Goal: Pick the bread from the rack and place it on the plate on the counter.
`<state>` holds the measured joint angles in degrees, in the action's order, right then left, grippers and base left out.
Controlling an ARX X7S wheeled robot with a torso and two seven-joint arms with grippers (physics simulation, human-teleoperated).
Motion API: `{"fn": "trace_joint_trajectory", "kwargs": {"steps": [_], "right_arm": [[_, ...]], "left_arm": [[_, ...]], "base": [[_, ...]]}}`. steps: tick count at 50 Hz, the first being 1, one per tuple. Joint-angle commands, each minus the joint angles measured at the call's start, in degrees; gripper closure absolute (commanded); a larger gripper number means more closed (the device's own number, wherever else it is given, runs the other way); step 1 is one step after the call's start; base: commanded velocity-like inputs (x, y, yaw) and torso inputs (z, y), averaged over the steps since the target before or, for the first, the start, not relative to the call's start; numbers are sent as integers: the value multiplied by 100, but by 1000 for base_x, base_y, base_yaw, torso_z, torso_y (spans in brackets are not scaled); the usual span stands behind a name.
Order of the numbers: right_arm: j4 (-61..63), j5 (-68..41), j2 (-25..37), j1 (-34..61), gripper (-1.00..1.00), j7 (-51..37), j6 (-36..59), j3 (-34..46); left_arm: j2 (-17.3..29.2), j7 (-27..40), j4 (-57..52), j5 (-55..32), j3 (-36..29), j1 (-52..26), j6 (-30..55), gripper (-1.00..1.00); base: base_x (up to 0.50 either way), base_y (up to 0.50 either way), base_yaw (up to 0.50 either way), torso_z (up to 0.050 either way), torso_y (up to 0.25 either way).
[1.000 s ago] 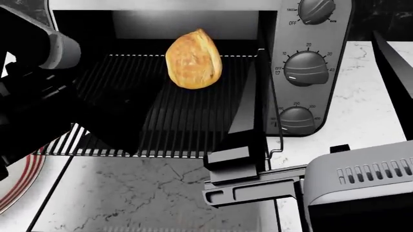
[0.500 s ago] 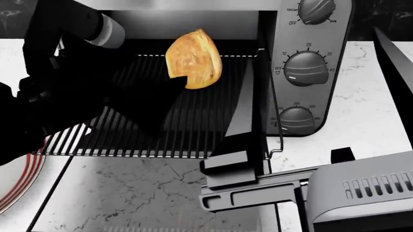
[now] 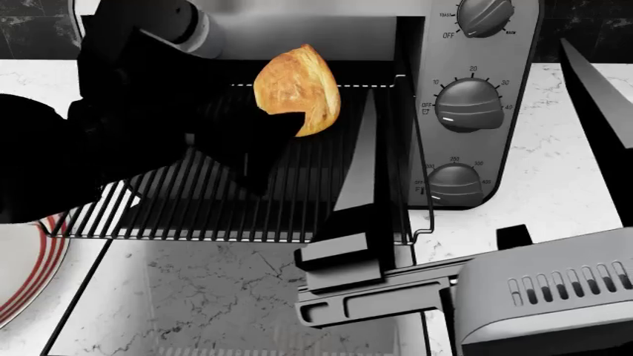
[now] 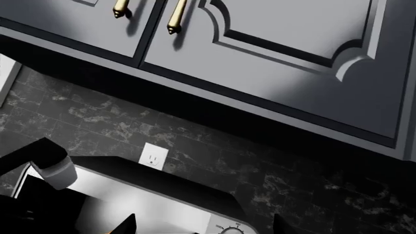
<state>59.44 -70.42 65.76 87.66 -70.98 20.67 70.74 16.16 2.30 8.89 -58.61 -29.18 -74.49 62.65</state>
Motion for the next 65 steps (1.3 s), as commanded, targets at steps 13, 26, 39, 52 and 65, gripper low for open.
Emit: {"fn": "trace_joint_trajectory", "kwargs": {"steps": [13, 26, 39, 52, 65], "right_arm": [[-11, -18, 7, 240, -100, -30, -70, 264], [-10, 36, 47, 263, -100, -18, -128, 344], [16, 17, 35, 336, -100, -52, -145, 442], [-10, 60, 57, 369, -100, -42, -193, 566], [26, -24, 42, 513, -100, -90, -182, 652]], "left_arm": [[-374, -625, 1279, 645, -565, -310, -608, -100], [-571, -885, 1810, 869, -799, -426, -855, -100], [-796, -1144, 2367, 1068, -1003, -572, -1116, -100], [-1066, -1472, 3096, 1283, -1197, -767, -1479, -100], [-1193, -1595, 3431, 1361, -1299, -854, -1664, -100]], "base": [[0, 0, 0, 0, 0], [0, 0, 0, 0, 0], [0, 0, 0, 0, 0], [0, 0, 0, 0, 0], [0, 0, 0, 0, 0]]}}
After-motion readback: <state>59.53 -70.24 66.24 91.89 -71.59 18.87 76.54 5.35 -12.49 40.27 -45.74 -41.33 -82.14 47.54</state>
